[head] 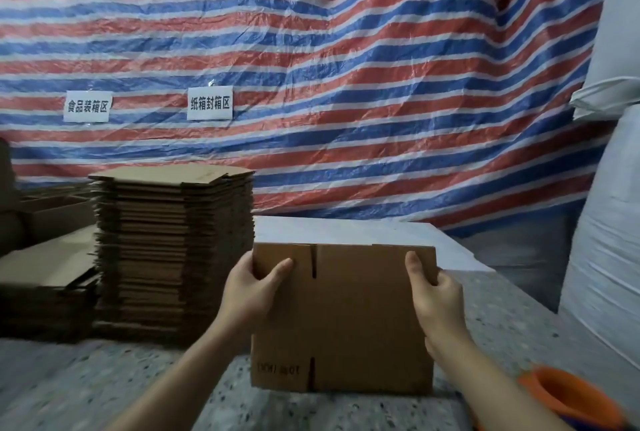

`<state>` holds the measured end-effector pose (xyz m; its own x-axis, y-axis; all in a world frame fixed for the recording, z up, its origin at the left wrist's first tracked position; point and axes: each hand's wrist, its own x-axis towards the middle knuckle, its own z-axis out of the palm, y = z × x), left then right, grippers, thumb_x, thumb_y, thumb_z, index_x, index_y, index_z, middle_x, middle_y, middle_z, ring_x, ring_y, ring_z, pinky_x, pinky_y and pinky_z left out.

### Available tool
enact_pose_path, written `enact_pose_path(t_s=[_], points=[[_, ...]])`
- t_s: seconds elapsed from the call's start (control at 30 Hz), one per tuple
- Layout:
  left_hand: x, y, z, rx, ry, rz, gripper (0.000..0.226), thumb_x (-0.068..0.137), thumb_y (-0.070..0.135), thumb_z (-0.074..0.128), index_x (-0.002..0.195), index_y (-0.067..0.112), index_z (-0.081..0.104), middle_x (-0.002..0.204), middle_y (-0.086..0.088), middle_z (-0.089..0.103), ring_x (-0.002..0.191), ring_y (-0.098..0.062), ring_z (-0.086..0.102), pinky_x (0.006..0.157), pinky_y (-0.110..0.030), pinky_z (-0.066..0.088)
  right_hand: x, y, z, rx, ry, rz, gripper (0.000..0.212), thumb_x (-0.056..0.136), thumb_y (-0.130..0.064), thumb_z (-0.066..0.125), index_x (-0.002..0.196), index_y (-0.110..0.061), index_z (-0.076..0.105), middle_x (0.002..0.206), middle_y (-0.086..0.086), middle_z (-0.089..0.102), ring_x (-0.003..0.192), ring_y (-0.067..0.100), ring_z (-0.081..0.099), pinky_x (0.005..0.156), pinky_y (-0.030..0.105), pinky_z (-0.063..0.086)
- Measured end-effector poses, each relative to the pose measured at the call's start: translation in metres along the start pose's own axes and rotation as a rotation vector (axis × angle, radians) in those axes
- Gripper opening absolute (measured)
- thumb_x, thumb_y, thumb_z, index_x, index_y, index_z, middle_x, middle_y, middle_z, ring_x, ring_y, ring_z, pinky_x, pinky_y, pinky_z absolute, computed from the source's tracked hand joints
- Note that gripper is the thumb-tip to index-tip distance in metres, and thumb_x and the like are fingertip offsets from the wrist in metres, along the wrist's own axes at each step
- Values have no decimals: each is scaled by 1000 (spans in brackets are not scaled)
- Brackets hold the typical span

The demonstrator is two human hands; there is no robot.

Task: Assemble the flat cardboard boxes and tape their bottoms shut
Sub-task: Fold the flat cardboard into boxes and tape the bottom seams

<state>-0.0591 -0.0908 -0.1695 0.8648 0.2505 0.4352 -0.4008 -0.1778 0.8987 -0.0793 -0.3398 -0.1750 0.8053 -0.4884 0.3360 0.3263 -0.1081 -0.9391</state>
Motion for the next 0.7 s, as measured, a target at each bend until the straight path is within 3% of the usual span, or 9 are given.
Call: enact_pose_path(t_s=[0.17, 0.27, 0.4, 0.53, 0.63, 0.7], points=[[0, -2, 0, -43, 7, 28, 28, 77, 43, 79, 98, 29, 65, 88, 15, 72, 80, 2, 68, 63, -19, 54, 4, 4, -6, 4, 3, -12, 67, 70, -75, 54, 87, -12, 67, 76, 11, 72, 69, 26, 69, 54, 29, 55], [-7, -7, 2, -4, 32, 42, 23, 80, 38, 78, 95, 30, 63, 89, 11, 71, 78, 6, 66, 61, -15, 51, -2, 8, -8, -1, -15, -1, 62, 70, -73, 56, 87, -14, 67, 81, 12, 73, 78, 29, 71, 72, 44, 61], [-9, -3, 2, 43, 43, 39, 22, 81, 41, 77, 94, 31, 61, 91, 13, 69, 78, 3, 65, 62, -17, 51, -4, 5, -12, -1, -47, -22, 64, 69, -73, 58, 87, -13, 68, 83, 14, 74, 82, 35, 71, 77, 52, 60], [-12, 3, 2, 60, 31, -13, 30, 83, 46, 72, 105, 33, 56, 97, 15, 64, 87, -1, 61, 60, -18, 47, 5, -3, -26, 58, -232, 2, 55, 72, -61, 69, 94, -11, 74, 94, 17, 75, 90, 36, 73, 85, 57, 59], [-19, 3, 9, -9, 32, -9, 40, 86, 46, 69, 117, 31, 49, 104, 13, 62, 94, -2, 61, 65, -18, 48, 7, -8, -35, 153, -426, 27, 29, 78, -44, 70, 98, -25, 79, 106, 9, 77, 98, 28, 74, 88, 50, 58], [-22, 1, 13, -59, 13, 0, 44, 88, 46, 67, 123, 29, 46, 109, 10, 61, 99, -5, 61, 74, -24, 51, 4, -10, -37, 156, -494, 39, 24, 81, -42, 69, 99, -31, 79, 109, 7, 76, 102, 25, 73, 89, 47, 57]])
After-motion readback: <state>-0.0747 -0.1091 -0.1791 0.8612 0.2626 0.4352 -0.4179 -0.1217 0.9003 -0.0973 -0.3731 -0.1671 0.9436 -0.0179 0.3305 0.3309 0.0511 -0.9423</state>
